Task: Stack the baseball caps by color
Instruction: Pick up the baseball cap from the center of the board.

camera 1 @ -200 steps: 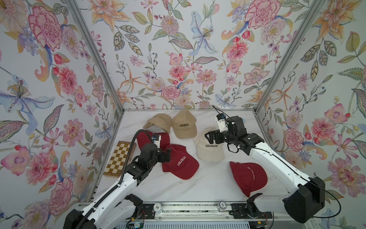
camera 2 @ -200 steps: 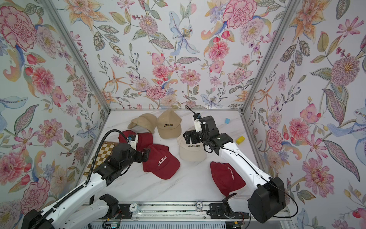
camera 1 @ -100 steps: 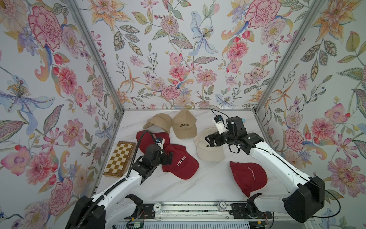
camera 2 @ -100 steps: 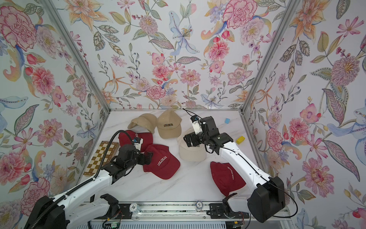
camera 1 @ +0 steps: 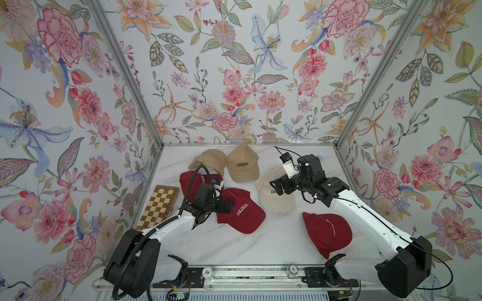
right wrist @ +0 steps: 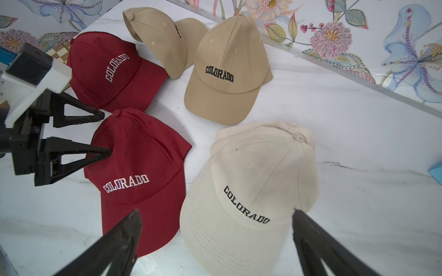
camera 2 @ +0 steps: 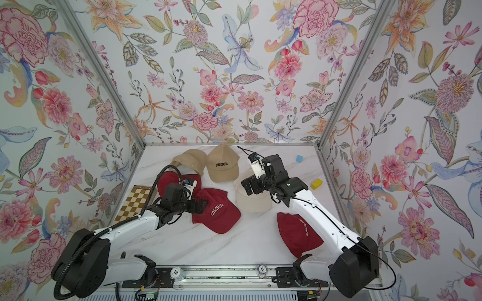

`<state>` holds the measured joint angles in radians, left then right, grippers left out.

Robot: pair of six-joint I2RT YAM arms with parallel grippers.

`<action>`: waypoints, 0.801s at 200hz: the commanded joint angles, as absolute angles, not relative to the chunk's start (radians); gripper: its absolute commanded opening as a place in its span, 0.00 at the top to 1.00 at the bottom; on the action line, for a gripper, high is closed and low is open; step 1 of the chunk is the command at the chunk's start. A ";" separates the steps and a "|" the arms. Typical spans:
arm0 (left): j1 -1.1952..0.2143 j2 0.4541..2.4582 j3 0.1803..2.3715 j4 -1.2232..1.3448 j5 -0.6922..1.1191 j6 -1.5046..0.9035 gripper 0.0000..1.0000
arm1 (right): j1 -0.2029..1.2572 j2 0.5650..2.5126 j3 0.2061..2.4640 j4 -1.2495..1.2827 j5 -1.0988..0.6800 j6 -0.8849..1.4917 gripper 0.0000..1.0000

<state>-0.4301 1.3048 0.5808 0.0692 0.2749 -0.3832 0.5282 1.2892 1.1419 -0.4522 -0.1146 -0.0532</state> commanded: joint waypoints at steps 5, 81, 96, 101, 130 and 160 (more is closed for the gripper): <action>-0.399 1.297 0.599 0.080 0.400 -0.328 0.00 | 0.534 1.300 1.159 -0.455 -0.100 -0.080 0.01; -0.339 1.369 0.608 0.177 0.551 -0.329 0.02 | 0.526 1.252 1.119 -0.463 -0.072 -0.104 0.01; -0.336 1.407 0.619 0.191 0.562 -0.320 0.02 | 0.521 1.238 1.111 -0.469 -0.073 -0.106 0.01; -0.332 1.419 0.623 0.192 0.566 -0.317 0.03 | 0.519 1.232 1.107 -0.470 -0.074 -0.106 0.01; -0.315 1.467 0.643 0.225 0.591 -0.320 0.05 | 0.510 1.225 1.101 -0.472 -0.083 -0.105 0.01; -0.313 1.469 0.652 0.252 0.642 -0.328 0.12 | 0.503 1.245 1.109 -0.471 -0.093 -0.101 0.01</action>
<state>-0.3225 1.4643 0.6209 0.2066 0.5797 -0.3355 0.5087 1.2381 1.1164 -0.4606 -0.0868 -0.0937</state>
